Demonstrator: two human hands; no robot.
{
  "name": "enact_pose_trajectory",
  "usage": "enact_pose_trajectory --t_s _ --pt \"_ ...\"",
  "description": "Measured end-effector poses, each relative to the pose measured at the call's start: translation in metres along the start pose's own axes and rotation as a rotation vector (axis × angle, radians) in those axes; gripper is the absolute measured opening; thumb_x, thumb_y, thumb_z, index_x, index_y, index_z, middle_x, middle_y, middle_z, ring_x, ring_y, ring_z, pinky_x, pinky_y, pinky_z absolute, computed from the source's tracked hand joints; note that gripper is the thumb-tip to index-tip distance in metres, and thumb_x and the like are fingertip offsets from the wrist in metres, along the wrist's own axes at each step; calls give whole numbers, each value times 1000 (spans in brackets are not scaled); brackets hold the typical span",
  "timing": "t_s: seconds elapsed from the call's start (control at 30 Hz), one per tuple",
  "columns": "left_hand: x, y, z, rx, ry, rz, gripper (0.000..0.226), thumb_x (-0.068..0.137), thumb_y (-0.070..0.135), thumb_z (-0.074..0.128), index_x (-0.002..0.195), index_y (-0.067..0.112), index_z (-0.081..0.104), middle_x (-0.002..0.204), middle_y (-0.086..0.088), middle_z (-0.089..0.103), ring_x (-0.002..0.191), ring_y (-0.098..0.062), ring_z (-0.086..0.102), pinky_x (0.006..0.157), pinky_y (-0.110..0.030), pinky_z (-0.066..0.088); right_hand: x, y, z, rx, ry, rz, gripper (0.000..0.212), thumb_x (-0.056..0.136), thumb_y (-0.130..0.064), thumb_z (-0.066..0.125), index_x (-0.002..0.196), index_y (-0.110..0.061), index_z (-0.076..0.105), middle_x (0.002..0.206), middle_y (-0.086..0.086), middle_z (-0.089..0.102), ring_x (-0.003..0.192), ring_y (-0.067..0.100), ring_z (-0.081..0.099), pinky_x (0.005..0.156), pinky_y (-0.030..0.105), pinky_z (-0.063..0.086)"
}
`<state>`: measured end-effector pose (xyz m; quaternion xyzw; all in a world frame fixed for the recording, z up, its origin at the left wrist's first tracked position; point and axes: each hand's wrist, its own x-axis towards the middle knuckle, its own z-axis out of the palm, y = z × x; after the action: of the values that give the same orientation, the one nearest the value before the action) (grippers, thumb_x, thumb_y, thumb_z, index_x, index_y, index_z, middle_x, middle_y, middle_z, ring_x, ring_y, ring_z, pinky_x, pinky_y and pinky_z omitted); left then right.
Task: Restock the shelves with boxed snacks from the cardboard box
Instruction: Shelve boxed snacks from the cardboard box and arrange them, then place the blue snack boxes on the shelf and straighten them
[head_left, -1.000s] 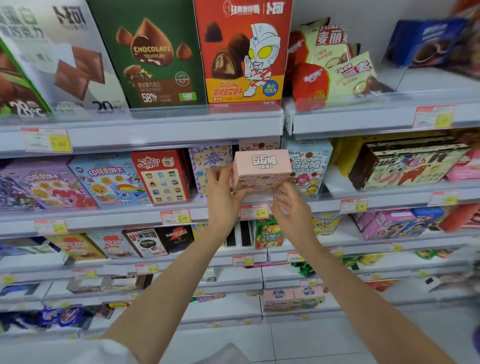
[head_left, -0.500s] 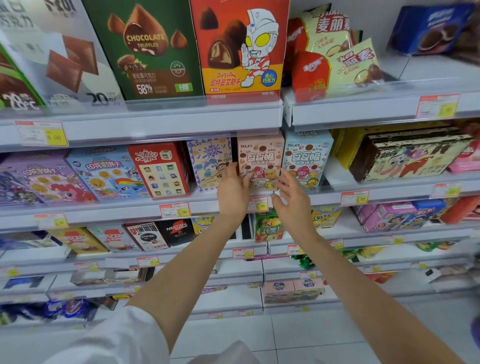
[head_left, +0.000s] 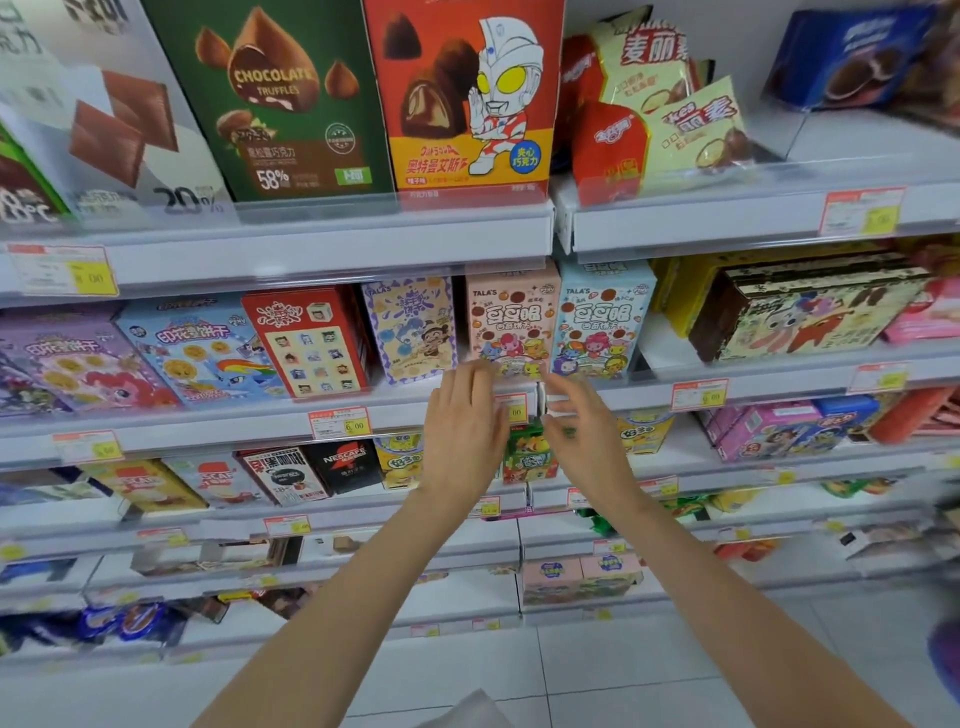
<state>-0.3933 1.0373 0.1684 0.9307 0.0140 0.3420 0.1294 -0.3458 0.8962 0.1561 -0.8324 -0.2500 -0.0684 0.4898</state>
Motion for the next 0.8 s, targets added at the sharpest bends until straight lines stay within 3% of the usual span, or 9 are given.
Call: enact_pose_trajectory --t_s 0.13,0.2,0.33,0.47,0.57,0.7,0.8 --pt "-23 19 4 -83 -128 101 23 83 17 53 105 10 53 94 -7 60 74 -25 59 56 -28 45 -30 16 -20 -90 -18 45 41 90 -5 54 129 -18 51 121 1 55 100 13 56 89 39 50" --pt "-30 31 11 -126 -255 128 23 83 20 56 103 11 57 84 -5 63 63 -23 62 47 -24 42 -49 25 -33 -129 1 107 38 91 -8 53 128 -18 52 120 2 54 98 15 57 85 39 51" --pt "-44 61 36 -204 -497 54 30 88 21 61 116 14 55 99 -4 66 86 -26 65 64 -37 52 -90 41 -63 -200 121 221 37 88 -22 45 122 -16 58 112 3 58 89 17 60 74 37 53" --pt "-57 99 63 -284 -561 299 31 77 18 65 107 12 61 88 -7 67 71 -29 66 54 -34 52 -136 52 -97 -213 272 402 36 88 -7 51 122 -18 58 106 -3 56 86 13 58 76 31 51" --pt "-66 140 76 -354 -602 404 27 81 30 51 104 18 57 87 -3 66 68 -23 66 51 -29 52 -177 56 -122 -248 357 528 35 89 -1 54 120 -18 58 108 -2 58 86 7 55 79 25 47" --pt "-72 209 97 -442 -659 570 30 79 32 46 99 18 64 86 1 64 69 -20 65 55 -27 51 -229 64 -162 -226 488 658 39 88 0 55 112 -30 57 103 -14 55 83 -9 55 75 6 40" --pt "-75 270 113 -580 -699 670 31 79 32 43 102 20 60 92 2 61 80 -20 63 68 -28 49 -266 78 -200 -245 610 748 44 87 -1 57 106 -40 55 102 -23 54 84 -1 58 76 16 46"
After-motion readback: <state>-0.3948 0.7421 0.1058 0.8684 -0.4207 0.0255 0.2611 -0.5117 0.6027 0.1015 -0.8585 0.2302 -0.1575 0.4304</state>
